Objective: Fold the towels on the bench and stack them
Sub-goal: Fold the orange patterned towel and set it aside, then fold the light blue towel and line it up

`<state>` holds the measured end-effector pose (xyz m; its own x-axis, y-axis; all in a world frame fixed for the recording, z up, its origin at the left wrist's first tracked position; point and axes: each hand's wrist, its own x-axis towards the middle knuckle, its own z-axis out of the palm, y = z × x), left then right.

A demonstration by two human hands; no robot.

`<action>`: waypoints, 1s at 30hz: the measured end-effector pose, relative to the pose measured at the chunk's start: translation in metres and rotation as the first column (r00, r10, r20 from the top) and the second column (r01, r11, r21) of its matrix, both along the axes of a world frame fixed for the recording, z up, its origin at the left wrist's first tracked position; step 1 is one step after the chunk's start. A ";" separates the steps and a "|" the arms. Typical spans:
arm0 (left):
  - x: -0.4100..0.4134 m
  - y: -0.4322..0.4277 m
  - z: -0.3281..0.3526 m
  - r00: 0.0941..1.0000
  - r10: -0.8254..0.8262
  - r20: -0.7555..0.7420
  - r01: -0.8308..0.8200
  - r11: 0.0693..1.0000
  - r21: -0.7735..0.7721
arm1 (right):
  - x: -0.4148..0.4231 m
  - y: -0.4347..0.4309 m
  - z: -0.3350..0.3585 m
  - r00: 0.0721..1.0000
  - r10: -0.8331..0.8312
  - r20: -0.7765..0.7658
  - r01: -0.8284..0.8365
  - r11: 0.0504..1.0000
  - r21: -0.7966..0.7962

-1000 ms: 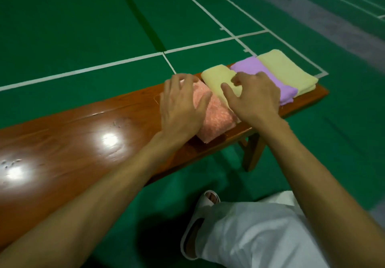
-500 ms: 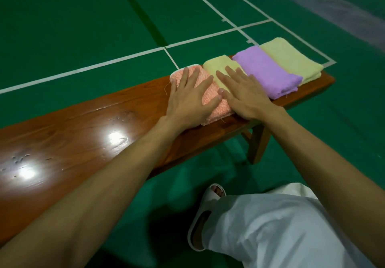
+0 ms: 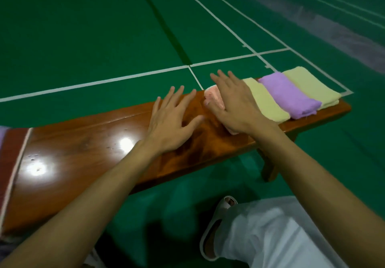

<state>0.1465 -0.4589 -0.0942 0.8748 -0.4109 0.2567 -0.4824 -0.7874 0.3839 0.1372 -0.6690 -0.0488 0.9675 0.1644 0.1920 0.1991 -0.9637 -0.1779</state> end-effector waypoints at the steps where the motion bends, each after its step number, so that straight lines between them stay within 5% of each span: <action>1: -0.004 0.023 -0.001 1.000 0.023 0.005 -0.023 1.000 0.011 | 0.001 0.017 0.000 1.000 0.016 -0.010 -0.016 1.000 -0.006; 9: -0.050 0.194 0.000 0.961 0.275 -0.021 -0.272 0.959 0.080 | -0.011 0.161 -0.028 0.978 0.190 -0.088 -0.191 0.982 0.003; 20: -0.139 0.414 0.003 0.810 0.585 -0.029 -0.586 0.807 -0.070 | -0.054 0.385 -0.062 0.888 0.447 -0.108 -0.407 0.873 0.269; 24: -0.160 0.490 -0.005 0.676 0.736 0.035 -0.720 0.669 -0.185 | -0.062 0.436 -0.062 0.863 0.502 -0.059 -0.456 0.824 0.337; 30: -0.179 0.569 -0.009 0.355 0.935 0.010 -0.906 0.347 -0.243 | -0.064 0.490 -0.062 0.887 0.460 -0.045 -0.404 0.819 0.408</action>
<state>-0.0328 0.1103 -0.1030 0.6238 0.6949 0.3577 0.4533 -0.6945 0.5587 0.0731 -0.1794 -0.1108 0.8349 0.5134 0.1983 0.5254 -0.6364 -0.5648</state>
